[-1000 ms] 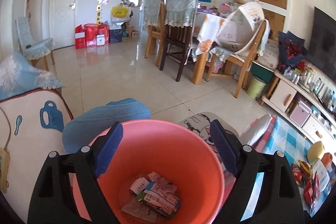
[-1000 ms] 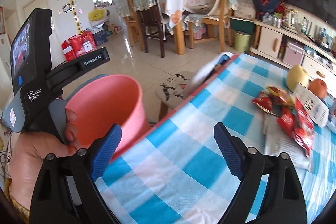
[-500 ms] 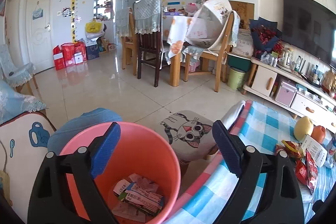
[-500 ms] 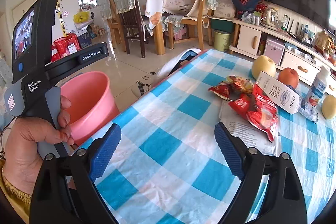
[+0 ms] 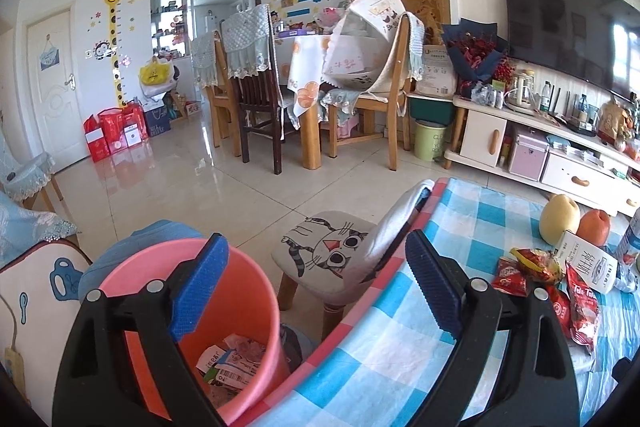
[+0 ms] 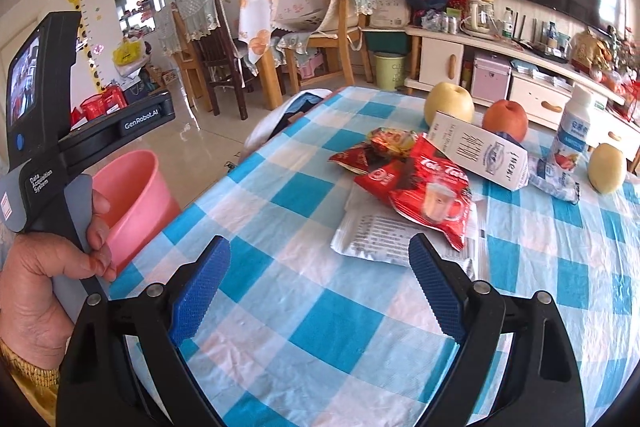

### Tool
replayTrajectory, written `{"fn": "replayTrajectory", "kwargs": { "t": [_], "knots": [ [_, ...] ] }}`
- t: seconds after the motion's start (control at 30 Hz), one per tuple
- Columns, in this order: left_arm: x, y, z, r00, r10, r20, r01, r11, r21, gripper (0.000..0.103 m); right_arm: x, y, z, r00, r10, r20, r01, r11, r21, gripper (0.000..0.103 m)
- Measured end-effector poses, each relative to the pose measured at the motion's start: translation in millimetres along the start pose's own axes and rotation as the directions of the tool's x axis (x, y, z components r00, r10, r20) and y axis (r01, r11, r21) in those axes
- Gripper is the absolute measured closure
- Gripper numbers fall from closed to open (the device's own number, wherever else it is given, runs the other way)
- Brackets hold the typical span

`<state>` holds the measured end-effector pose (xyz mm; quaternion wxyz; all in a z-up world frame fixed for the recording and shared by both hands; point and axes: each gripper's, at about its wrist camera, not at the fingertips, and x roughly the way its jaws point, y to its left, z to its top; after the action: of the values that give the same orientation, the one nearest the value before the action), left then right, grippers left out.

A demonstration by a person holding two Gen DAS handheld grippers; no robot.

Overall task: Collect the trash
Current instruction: 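Bring both open tools back over the table, then lower the left tool onto the Teh Tarik packet while the right tool grasps the Magicday packet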

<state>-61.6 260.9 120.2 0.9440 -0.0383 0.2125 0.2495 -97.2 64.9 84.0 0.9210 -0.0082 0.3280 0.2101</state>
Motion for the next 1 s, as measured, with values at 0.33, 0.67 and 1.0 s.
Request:
{"fn": "replayTrajectory", "kwargs": {
  "t": [0.33,0.67,1.0],
  "knots": [
    [-3.6,-31.9,-5.8,1.000,-0.022,0.001,0.022,0.997,0.068,0.012,-3.7,-39.7,-1.8,0.999,-0.037,0.002,0.036,0.998,0.058,0.013],
    [-6.8,-62.8,-11.9,0.997,-0.073,-0.005,0.072,0.987,0.145,0.012,-7.2,-78.8,-0.4,0.997,-0.081,-0.012,0.082,0.989,0.125,0.013],
    [1.9,-85.0,-21.6,0.939,-0.315,-0.138,0.328,0.940,0.090,0.012,-10.8,-137.6,1.1,0.985,-0.171,-0.034,0.174,0.965,0.198,0.013]
  ]
}}
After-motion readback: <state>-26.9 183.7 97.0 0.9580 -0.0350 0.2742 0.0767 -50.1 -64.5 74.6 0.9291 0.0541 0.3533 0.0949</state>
